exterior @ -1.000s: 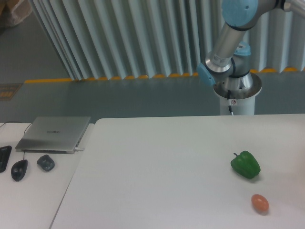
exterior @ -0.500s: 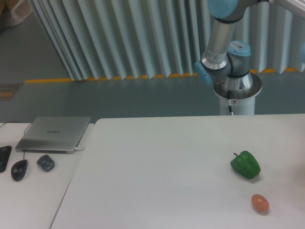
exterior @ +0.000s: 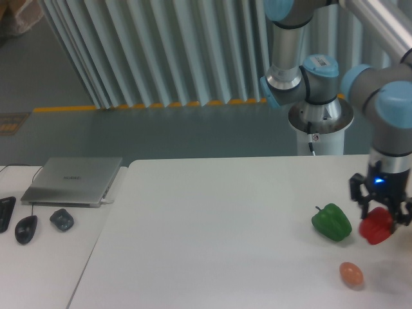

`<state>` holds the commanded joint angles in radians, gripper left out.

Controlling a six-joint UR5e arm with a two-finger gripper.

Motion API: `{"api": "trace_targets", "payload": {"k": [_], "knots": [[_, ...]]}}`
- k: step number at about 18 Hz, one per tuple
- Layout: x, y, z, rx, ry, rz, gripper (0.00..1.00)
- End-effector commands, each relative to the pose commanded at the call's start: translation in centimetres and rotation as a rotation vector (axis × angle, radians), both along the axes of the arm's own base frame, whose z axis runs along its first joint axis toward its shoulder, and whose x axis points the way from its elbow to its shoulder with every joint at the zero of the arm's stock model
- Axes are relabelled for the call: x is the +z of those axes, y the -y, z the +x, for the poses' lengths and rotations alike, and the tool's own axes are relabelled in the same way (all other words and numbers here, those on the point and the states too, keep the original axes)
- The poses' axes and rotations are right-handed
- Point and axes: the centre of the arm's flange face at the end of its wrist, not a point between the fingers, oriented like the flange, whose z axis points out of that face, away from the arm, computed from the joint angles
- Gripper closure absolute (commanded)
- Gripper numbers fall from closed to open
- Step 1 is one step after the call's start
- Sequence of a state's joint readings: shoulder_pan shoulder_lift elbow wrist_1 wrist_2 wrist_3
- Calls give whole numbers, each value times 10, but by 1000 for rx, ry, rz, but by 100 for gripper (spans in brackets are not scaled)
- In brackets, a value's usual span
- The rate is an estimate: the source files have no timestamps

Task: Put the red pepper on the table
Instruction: 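Carry the held red bell pepper over the table beside the green pepper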

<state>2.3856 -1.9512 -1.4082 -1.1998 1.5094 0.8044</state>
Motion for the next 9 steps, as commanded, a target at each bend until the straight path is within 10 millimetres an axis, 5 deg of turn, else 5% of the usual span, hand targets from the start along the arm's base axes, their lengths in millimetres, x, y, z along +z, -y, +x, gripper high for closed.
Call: {"api": "trace_targets", "payload": {"k": [3, 9], "knots": [[-4, -26, 27, 61, -24, 30, 51], [-44, -63, 83, 12, -162, -110, 51]]}}
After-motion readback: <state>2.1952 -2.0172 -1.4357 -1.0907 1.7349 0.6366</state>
